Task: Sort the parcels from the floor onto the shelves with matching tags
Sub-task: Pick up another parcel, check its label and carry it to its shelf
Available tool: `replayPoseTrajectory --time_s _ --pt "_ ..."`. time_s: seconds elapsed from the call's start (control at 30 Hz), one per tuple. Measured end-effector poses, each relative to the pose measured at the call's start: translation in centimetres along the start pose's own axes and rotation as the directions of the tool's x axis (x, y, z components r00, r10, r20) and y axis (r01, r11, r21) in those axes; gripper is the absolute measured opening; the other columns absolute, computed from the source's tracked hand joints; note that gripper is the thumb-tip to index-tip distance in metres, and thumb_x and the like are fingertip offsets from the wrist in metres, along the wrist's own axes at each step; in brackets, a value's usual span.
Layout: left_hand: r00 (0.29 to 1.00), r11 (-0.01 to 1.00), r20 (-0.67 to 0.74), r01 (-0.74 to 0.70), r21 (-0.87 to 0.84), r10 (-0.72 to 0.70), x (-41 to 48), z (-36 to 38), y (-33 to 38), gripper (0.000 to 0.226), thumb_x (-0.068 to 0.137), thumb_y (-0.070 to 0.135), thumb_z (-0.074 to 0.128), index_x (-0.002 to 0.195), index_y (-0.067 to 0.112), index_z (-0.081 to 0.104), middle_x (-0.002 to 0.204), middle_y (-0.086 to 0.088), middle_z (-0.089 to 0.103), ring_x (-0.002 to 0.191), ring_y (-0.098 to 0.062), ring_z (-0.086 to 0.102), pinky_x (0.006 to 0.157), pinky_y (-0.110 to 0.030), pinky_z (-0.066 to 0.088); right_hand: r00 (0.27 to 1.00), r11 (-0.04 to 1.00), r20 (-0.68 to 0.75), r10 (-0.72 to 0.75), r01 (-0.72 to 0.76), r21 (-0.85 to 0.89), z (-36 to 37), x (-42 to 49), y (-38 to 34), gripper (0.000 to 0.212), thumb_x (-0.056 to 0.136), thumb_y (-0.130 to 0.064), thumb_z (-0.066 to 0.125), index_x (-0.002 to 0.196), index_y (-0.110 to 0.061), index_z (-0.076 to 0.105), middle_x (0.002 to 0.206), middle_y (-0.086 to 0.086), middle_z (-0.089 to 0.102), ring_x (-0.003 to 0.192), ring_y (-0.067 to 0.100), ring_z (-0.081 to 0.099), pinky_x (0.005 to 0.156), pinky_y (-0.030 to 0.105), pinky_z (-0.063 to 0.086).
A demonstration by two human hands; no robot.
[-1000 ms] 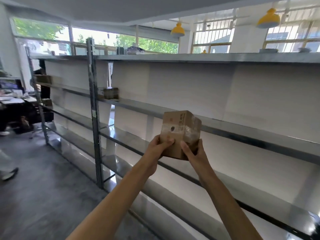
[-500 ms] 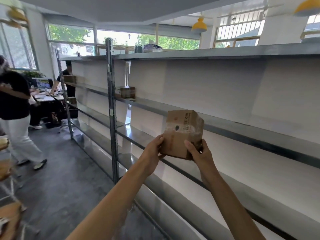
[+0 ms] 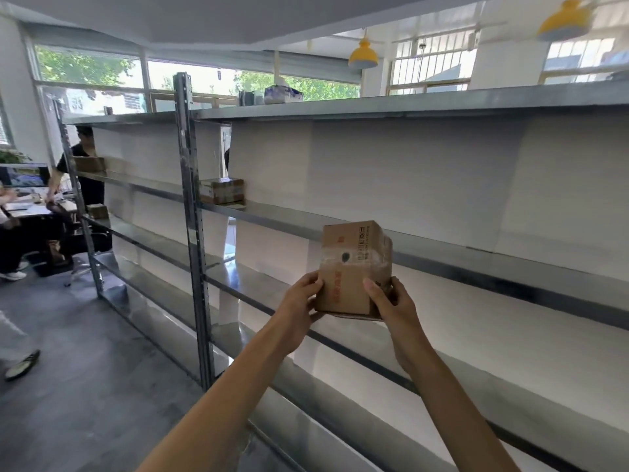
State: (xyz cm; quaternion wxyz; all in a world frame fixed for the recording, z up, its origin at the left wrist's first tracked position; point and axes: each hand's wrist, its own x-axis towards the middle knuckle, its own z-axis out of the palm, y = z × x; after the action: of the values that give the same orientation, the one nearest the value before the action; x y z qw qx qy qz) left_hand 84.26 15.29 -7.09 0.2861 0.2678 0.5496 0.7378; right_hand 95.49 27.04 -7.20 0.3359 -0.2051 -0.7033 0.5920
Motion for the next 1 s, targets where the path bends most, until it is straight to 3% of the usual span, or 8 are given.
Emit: replayPoseTrajectory --time_s 0.13,0.27,0.47,0.6,0.73,0.8,0.93,1.0 --pt "0.996 0.993 0.057 -0.073 0.094 0.068 3.9 -3.0 1.9 0.028 0.099 0.026 0.039 0.122 0.021 0.052 0.111 -0.002 0.058 0.115 -0.023 0.051 0.093 -0.038 0.043 0.999 0.998 -0.041 -0.016 0.019 0.064 3.0 2.5 -0.5 0.058 0.084 -0.048 0.055 0.134 -0.024 0.040 0.130 0.002 0.054 0.111 0.019 0.057 0.087 0.027 0.050" --pt "0.974 0.970 0.164 -0.182 0.164 0.155 7.1 -5.2 2.5 0.029 0.099 0.038 0.032 0.120 0.025 0.048 0.122 -0.003 0.055 0.122 -0.019 0.048 0.108 -0.046 0.036 0.997 0.991 -0.072 -0.021 0.030 0.127 5.6 4.7 -0.3 0.051 0.089 -0.049 0.045 0.132 -0.022 0.043 0.126 0.002 0.057 0.108 0.015 0.058 0.089 0.029 0.050" --pt "0.920 0.974 0.380 0.013 0.225 -0.100 10.6 -6.6 2.6 0.067 0.080 0.070 0.029 0.135 0.031 0.031 0.138 0.003 0.042 0.131 -0.021 0.036 0.112 -0.058 0.018 0.973 0.978 -0.229 0.022 0.026 0.205 8.2 7.1 0.3 0.049 0.094 -0.048 0.035 0.134 -0.022 0.044 0.126 0.004 0.058 0.112 0.018 0.056 0.096 0.035 0.047" --pt "0.864 0.962 0.465 0.078 0.260 -0.195 12.7 -6.4 1.2 0.089 0.067 0.072 0.048 0.141 0.029 0.022 0.144 -0.001 0.038 0.129 -0.024 0.043 0.109 -0.054 0.032 0.933 0.991 -0.360 0.011 0.038 0.128 8.2 7.8 0.4 0.040 0.096 -0.049 0.028 0.126 -0.033 0.049 0.121 -0.005 0.059 0.111 0.015 0.057 0.097 0.034 0.046" --pt "0.869 0.969 0.460 0.077 0.234 -0.180 13.5 -4.6 0.6 0.089 0.064 0.067 0.056 0.137 0.024 0.028 0.122 0.003 0.052 0.108 -0.013 0.055 0.088 -0.038 0.052 0.909 0.996 -0.412 -0.065 0.082 0.023 6.3 8.0 -0.1 0.033 0.096 -0.047 0.030 0.113 -0.035 0.056 0.112 -0.005 0.065 0.103 0.010 0.062 0.090 0.030 0.051" --pt "0.888 0.973 0.434 0.057 0.224 -0.152 14.0 -3.7 0.9 0.091 0.063 0.065 0.059 0.136 0.024 0.026 0.115 0.005 0.052 0.101 -0.009 0.057 0.082 -0.033 0.053 0.895 0.995 -0.435 -0.099 0.099 -0.023 5.5 8.2 0.0 0.027 0.096 -0.044 0.032 0.106 -0.036 0.056 0.107 -0.005 0.065 0.099 0.009 0.063 0.084 0.024 0.052" --pt "0.906 0.971 0.416 -0.032 0.239 -0.073 14.4 -2.3 1.3 0.099 0.055 0.065 0.065 0.134 0.022 0.026 0.127 -0.004 0.050 0.105 -0.016 0.060 0.089 -0.035 0.052 0.850 0.984 -0.501 -0.163 0.102 -0.147 4.6 8.3 0.4 0.030 0.096 -0.044 0.033 0.106 -0.030 0.057 0.099 -0.006 0.065 0.094 0.008 0.063 0.081 0.024 0.053" --pt "0.906 0.971 0.421 -0.057 0.231 -0.047 14.4 -1.7 1.6 0.101 0.051 0.064 0.067 0.133 0.021 0.027 0.124 -0.002 0.050 0.104 -0.016 0.059 0.080 -0.029 0.054 0.827 0.978 -0.528 -0.192 0.115 -0.175 4.1 8.1 0.7 0.031 0.097 -0.041 0.034 0.111 -0.026 0.057 0.101 -0.005 0.064 0.096 0.009 0.063 0.082 0.024 0.053"
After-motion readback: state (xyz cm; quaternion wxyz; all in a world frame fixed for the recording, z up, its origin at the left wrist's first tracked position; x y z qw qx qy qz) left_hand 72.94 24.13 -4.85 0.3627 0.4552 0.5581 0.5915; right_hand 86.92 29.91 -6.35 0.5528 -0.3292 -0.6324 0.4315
